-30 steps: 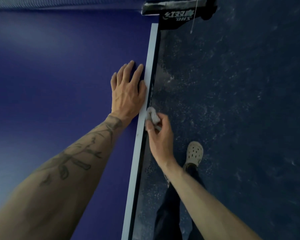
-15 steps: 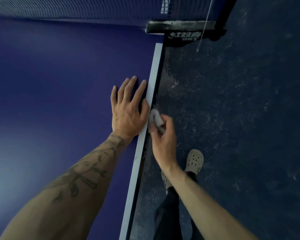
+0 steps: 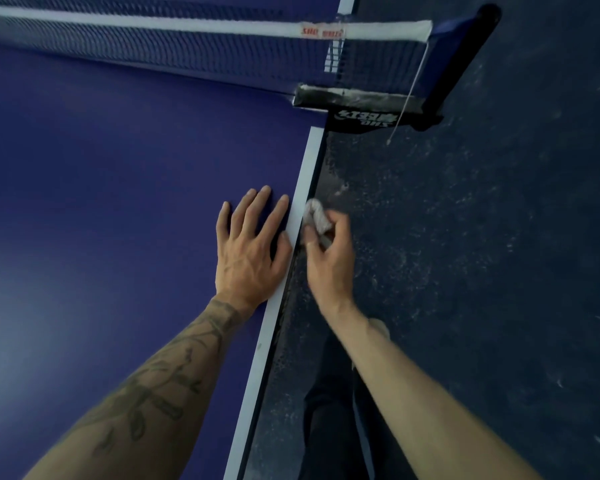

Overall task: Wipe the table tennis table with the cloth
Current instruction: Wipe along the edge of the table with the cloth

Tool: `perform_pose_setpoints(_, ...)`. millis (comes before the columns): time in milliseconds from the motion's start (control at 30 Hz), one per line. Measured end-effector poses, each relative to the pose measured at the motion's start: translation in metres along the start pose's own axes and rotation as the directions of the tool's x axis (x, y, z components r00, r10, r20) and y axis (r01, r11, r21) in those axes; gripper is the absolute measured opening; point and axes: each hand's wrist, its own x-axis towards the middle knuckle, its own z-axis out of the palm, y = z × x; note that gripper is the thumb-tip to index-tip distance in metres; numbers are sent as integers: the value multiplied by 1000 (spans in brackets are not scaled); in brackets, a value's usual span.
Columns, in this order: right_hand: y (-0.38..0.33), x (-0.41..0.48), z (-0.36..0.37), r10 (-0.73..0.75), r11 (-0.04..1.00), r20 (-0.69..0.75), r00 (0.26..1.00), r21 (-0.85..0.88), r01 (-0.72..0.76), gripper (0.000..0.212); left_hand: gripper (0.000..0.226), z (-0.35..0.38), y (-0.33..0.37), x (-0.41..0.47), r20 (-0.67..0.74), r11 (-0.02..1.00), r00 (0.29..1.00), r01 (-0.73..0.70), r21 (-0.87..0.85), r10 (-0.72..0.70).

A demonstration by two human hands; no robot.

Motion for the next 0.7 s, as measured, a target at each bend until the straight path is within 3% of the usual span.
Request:
perform_pose_setpoints(133,4,-25,-8,49,998,53,997,-33,-47,24,50,-5,3,4,20,1000,1000,13,1,-13)
perform_pose_setpoints(400,-42,108,5,28,999,-71,997,-39,-31,15,49,1,-3,95,47,999,998,30,-28,-29)
perform_pose_setpoints(600,-25,66,1,128,992,8,992,-14,-128,18,44,19,0,141,5,998,999,32,-56,-32)
perform_pose_setpoints(700,-31,90,4,135,991,-43,990,-2,-135,17,43,26,-2,139,-15,999,1000,17,-39,-18)
